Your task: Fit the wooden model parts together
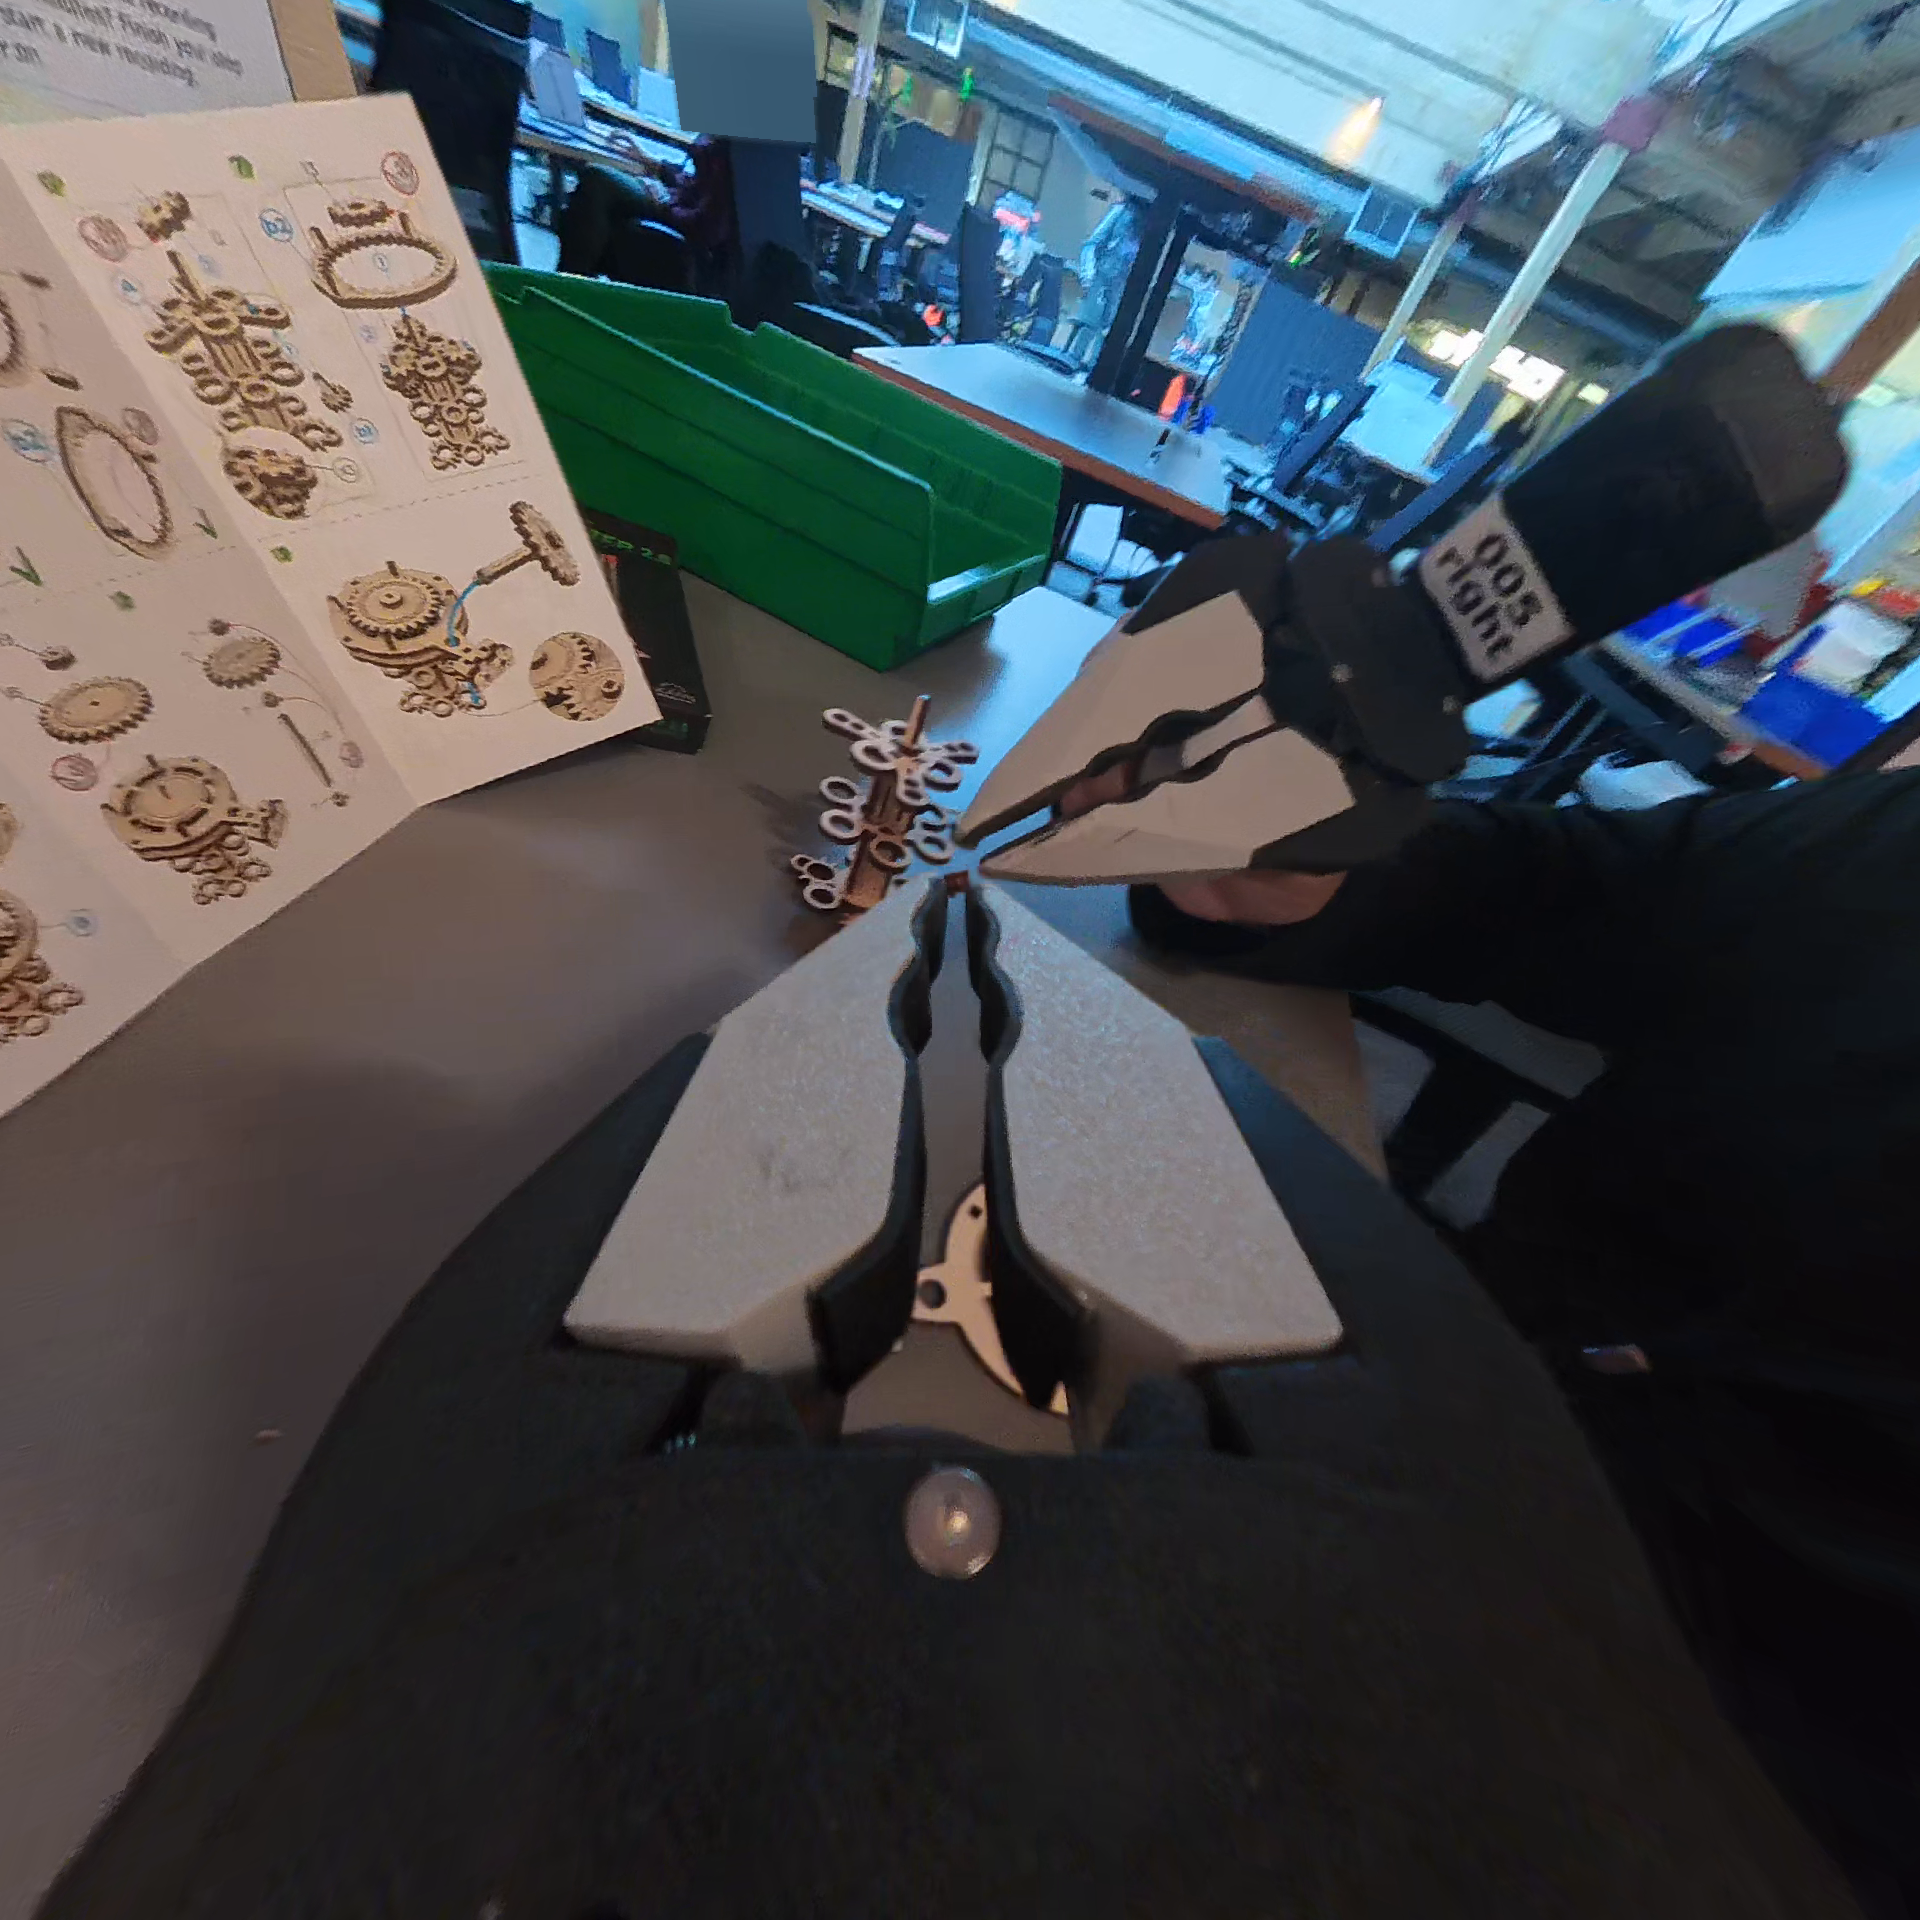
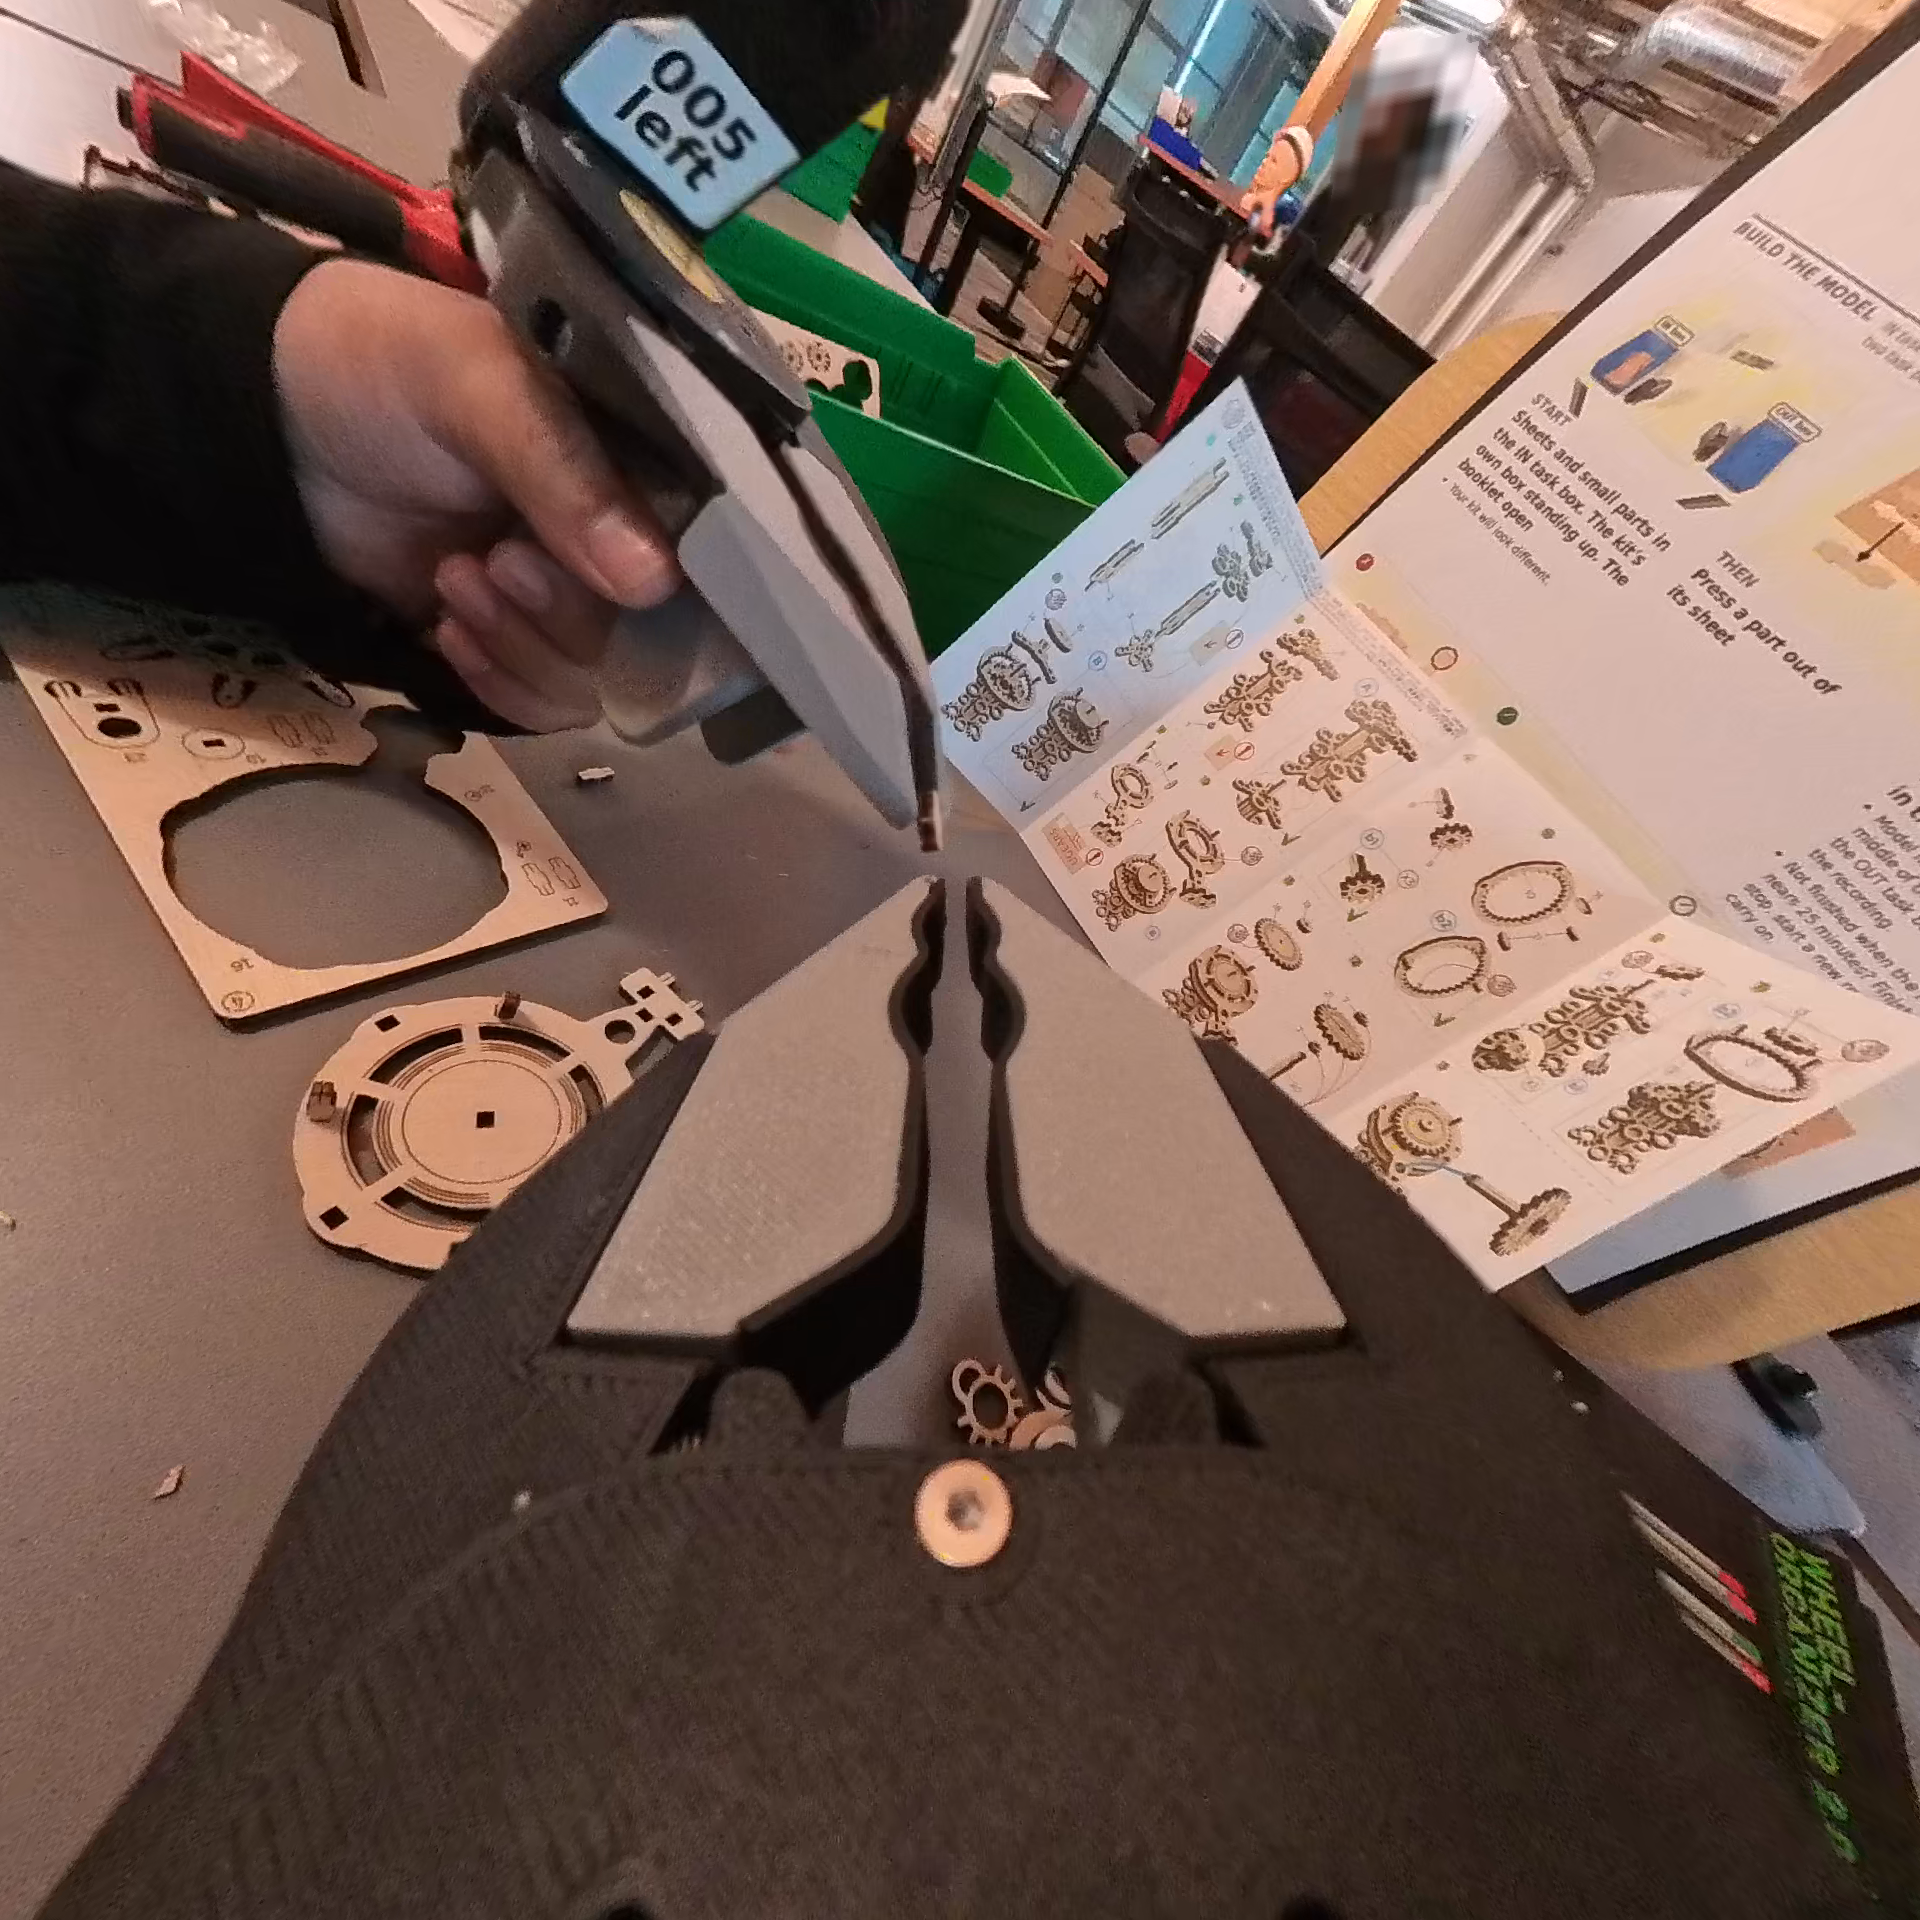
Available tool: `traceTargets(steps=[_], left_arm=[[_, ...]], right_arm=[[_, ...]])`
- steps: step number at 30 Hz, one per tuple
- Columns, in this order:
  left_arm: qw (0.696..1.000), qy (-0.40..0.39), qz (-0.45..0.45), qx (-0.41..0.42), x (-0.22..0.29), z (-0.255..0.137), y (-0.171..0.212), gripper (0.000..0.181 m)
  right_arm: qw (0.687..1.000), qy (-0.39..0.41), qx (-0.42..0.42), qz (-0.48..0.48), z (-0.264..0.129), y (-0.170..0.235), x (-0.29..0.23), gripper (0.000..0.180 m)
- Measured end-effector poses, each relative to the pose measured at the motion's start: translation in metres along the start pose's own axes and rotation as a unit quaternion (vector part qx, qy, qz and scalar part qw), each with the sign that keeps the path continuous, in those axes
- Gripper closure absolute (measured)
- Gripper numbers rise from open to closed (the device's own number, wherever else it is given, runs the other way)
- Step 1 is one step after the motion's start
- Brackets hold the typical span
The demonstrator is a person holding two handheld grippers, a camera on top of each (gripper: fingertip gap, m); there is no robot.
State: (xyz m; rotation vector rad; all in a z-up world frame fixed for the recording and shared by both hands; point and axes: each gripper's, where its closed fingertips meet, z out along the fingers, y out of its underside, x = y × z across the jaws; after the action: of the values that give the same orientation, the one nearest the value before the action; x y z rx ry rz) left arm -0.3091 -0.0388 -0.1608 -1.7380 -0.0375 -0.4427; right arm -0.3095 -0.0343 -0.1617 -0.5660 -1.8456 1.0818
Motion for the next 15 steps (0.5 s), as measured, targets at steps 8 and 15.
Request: traceTargets(steps=[8, 15], left_arm=[[0.997, -0.022, 0.072, -0.025, 0.0027, 0.0050, 0.0068, 0.181], [0.996, -0.029, 0.083, -0.021, 0.0017, 0.0040, 0.0050, 0.181]], right_arm=[[1.000, -0.004, 0.006, 0.023, -0.0017, -0.0005, 0.0038, 0.180], [1.000, -0.005, 0.004, 0.025, -0.0014, 0.0004, 0.0042, 0.179]])
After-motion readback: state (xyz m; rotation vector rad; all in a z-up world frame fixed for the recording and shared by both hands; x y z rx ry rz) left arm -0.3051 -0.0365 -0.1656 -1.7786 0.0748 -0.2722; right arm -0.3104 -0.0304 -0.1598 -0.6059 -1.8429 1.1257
